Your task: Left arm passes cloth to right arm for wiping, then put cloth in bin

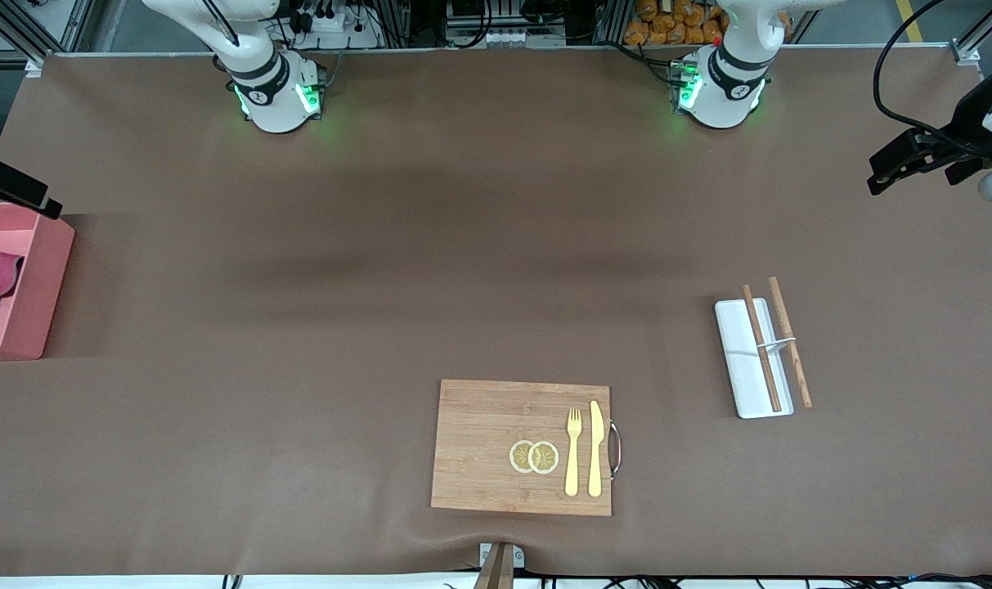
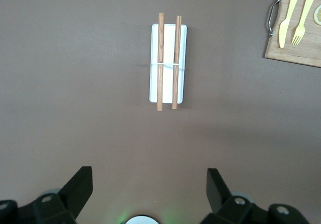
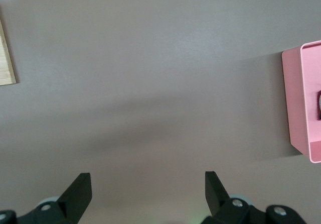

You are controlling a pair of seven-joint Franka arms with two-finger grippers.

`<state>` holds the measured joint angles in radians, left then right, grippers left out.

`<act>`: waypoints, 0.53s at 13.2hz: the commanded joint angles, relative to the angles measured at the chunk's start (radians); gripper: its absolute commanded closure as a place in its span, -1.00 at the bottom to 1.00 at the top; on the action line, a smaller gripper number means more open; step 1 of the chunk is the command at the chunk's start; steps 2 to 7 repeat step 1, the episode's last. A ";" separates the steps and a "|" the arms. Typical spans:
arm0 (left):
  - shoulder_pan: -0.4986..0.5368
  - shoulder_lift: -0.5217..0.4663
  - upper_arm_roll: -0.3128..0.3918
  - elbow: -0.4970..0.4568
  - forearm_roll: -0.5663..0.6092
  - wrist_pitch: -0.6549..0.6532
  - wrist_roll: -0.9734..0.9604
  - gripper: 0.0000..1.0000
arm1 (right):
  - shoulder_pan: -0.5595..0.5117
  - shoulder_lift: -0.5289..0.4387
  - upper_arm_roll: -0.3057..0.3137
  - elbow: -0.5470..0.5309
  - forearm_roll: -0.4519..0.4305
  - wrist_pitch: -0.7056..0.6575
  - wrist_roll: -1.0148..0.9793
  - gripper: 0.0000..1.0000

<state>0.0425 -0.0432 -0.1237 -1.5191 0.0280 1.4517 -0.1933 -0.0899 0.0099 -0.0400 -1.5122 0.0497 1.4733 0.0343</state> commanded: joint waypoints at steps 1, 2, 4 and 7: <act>0.003 0.002 -0.001 0.016 0.006 -0.010 0.003 -1.00 | -0.024 0.001 0.005 -0.002 0.009 0.007 0.001 -1.00; 0.003 0.002 -0.001 0.016 0.006 -0.010 0.003 -1.00 | -0.024 0.001 0.005 -0.002 0.009 0.007 0.001 -1.00; 0.003 0.002 -0.001 0.016 0.006 -0.010 0.003 -1.00 | -0.024 0.001 0.005 -0.002 0.009 0.007 0.001 -1.00; 0.003 0.002 -0.001 0.016 0.006 -0.010 0.003 -1.00 | -0.024 0.001 0.005 -0.002 0.009 0.007 0.001 -1.00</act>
